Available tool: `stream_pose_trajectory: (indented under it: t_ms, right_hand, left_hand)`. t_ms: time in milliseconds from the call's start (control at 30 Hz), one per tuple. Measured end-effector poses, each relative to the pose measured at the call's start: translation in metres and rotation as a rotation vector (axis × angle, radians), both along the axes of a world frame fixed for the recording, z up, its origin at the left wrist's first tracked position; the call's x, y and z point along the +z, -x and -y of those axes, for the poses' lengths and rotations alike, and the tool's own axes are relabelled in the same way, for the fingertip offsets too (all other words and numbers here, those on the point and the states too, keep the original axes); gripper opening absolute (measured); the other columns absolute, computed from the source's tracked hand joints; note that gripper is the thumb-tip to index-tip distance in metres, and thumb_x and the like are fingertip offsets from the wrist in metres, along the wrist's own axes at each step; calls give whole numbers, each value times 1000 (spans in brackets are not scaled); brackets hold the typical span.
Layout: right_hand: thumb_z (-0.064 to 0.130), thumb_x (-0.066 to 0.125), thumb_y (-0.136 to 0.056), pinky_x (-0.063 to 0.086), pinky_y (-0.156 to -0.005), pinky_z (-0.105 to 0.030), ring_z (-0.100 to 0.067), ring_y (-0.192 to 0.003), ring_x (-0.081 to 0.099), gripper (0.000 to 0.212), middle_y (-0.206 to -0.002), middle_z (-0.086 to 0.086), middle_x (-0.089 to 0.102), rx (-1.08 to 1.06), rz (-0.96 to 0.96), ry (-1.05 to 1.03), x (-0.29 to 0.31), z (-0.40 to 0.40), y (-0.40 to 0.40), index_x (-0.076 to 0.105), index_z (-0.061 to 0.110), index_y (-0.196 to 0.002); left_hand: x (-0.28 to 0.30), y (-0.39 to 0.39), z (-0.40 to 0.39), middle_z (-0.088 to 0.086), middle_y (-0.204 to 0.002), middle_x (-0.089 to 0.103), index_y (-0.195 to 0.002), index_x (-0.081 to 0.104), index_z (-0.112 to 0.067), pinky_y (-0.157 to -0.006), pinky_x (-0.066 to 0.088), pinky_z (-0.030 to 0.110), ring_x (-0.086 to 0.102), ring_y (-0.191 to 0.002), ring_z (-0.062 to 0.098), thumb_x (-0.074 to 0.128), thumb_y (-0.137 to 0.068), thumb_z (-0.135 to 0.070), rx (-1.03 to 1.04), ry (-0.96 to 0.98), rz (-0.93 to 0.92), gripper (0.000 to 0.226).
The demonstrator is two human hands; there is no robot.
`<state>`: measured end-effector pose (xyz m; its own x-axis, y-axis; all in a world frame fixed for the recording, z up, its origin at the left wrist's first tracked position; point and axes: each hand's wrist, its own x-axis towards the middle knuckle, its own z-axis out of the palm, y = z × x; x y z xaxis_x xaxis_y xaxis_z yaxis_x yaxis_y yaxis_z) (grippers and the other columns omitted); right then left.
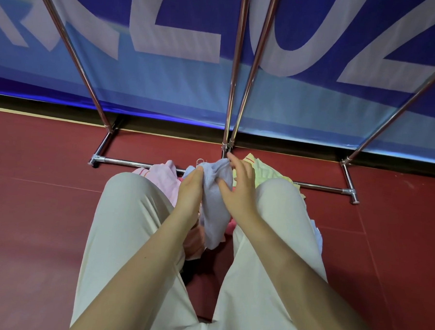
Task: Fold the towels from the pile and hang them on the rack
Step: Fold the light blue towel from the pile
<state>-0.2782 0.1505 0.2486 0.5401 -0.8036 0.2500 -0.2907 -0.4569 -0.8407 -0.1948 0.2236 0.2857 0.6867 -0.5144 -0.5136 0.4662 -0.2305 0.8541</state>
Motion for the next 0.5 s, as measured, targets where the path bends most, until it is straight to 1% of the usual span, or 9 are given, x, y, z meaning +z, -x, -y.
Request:
stream_pose_trajectory:
  t_ms: [67,100,167,200,267,333,367,433,500]
  right_hand:
    - [23,70,-83,36,-97,-10,-2,-116,46,62,-130,7,51,-9,-5,-161,0,3,0,43,23,-140]
    - [29,70,-82,43,-95,-18,-5,-114,53,58,-128,8,56,-5,-11,-248,0,4,0,46,25,-136]
    - [34,69,-82,50,-85,-28,-10,-99,62,36,-108,9,66,-4,-46,-328,1,4,1,59,24,-115]
    - [34,69,-83,50,-81,-28,-11,-94,63,26,-99,10,67,-11,-64,-328,2,3,3,61,24,-106]
    - [34,69,-84,50,-78,-26,-10,-88,63,16,-91,11,66,-31,-62,-328,2,3,6,61,26,-96]
    - [31,68,-85,48,-74,-22,-5,-82,62,9,-84,13,65,-54,-30,-359,3,5,8,59,30,-86]
    - [29,68,-86,46,-71,-19,0,-79,60,11,-80,15,64,-60,-10,-376,4,7,8,58,33,-83]
    - [25,66,-88,42,-68,-14,6,-75,58,14,-77,18,63,-61,14,-406,6,9,10,59,34,-81]
    - [24,63,-91,42,-67,-15,2,-72,57,7,-77,14,63,-21,56,-447,8,9,11,63,24,-85]
  left_hand:
    - [0,-2,0,10,-101,60,-86,50,-19,-103,45,45,59,-109,27,43,-102,-28,22,7,-1,19]
    - [-1,-3,-1,8,-97,62,-83,51,-24,-100,46,45,60,-107,27,44,-101,-28,35,26,-3,20]
    - [-2,-2,-4,-2,-89,60,-83,52,-29,-89,49,39,58,-99,23,41,-102,-31,-37,21,59,22]
    - [-4,-2,-5,-5,-88,58,-84,53,-30,-85,48,36,56,-97,22,38,-103,-34,-73,19,86,25]
    - [-6,0,-8,-9,-92,57,-88,53,-32,-88,46,35,56,-96,18,32,-103,-43,-132,32,101,28]
    - [-5,3,-8,-8,-95,60,-94,58,-30,-89,46,34,57,-91,13,34,-102,-48,-199,54,107,30]
    - [-6,4,-7,-4,-94,62,-98,62,-23,-87,46,33,57,-89,13,39,-101,-46,-249,38,171,33]
    - [-9,8,-7,-2,-84,61,-107,64,-7,-75,44,26,55,-84,12,48,-100,-36,-293,-23,370,34]
    - [-11,8,-8,-5,-87,63,-111,64,-9,-74,44,25,59,-89,12,48,-99,-28,-255,-30,409,28]
